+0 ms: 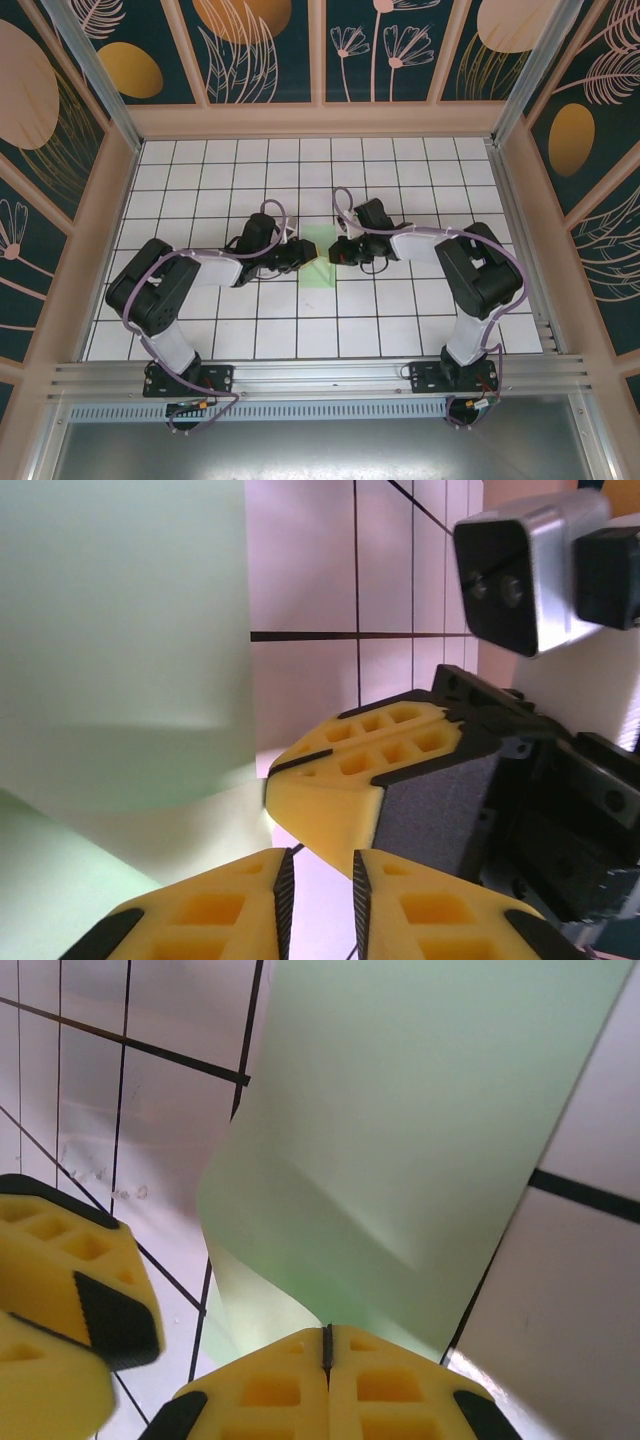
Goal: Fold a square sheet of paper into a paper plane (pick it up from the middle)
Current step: Fold the triangle a second time at the center of the table.
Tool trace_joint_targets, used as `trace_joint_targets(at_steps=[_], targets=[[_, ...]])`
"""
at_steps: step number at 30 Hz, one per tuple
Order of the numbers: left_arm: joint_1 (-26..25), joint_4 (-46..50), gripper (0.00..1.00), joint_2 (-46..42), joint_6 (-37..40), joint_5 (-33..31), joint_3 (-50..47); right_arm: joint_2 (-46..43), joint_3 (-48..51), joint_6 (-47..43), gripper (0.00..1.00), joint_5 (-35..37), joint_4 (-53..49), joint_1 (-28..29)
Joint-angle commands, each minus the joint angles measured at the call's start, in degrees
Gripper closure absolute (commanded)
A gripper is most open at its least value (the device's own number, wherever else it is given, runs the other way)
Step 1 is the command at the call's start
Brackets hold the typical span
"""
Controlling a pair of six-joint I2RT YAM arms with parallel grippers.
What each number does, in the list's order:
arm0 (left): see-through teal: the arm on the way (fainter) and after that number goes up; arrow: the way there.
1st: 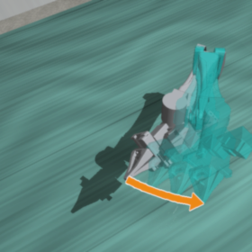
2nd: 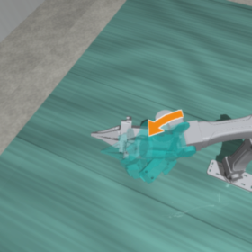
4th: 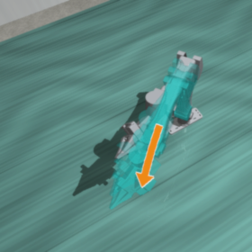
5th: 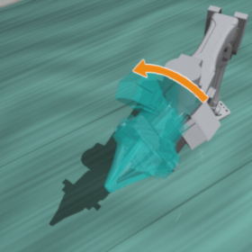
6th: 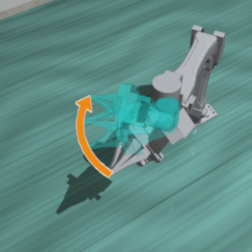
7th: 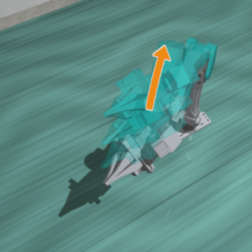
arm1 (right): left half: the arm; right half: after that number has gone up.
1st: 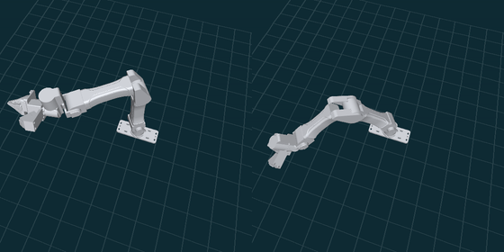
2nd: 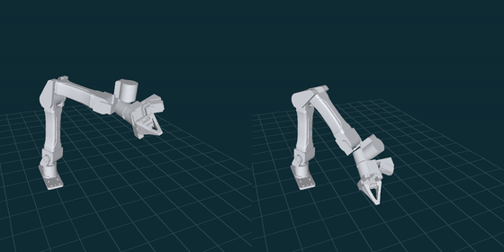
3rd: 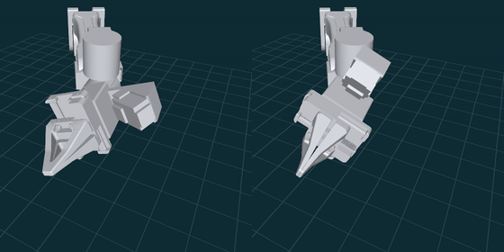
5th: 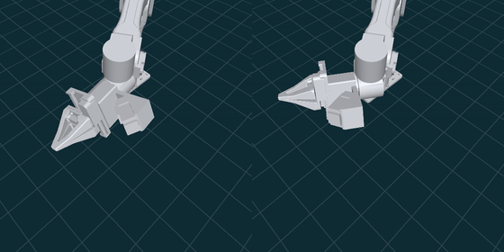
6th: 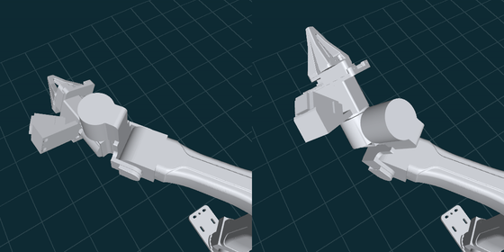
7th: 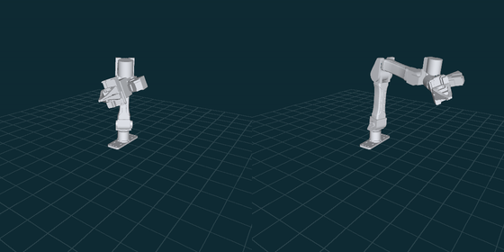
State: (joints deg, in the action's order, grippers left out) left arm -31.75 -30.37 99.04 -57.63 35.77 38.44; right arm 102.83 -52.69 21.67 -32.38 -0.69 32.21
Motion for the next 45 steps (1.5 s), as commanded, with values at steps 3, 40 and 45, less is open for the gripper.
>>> trace_joint_targets(at_steps=[3, 40, 45], targets=[[-0.4, 2.2, 0.78, 1.7, 2.0, -0.6, 2.1, 1.9, -2.8, -2.6, 1.0, 1.6, -1.4, -0.6], [-1.0, -1.9, 0.86, 5.0, 0.8, 2.2, 4.1, 2.7, -3.4, -2.9, 1.0, 0.6, -3.7, -2.3], [-1.1, -1.8, 0.87, 5.6, 0.7, 1.9, 4.3, 3.2, -3.9, -3.3, 1.0, 0.3, -3.9, -2.2]])
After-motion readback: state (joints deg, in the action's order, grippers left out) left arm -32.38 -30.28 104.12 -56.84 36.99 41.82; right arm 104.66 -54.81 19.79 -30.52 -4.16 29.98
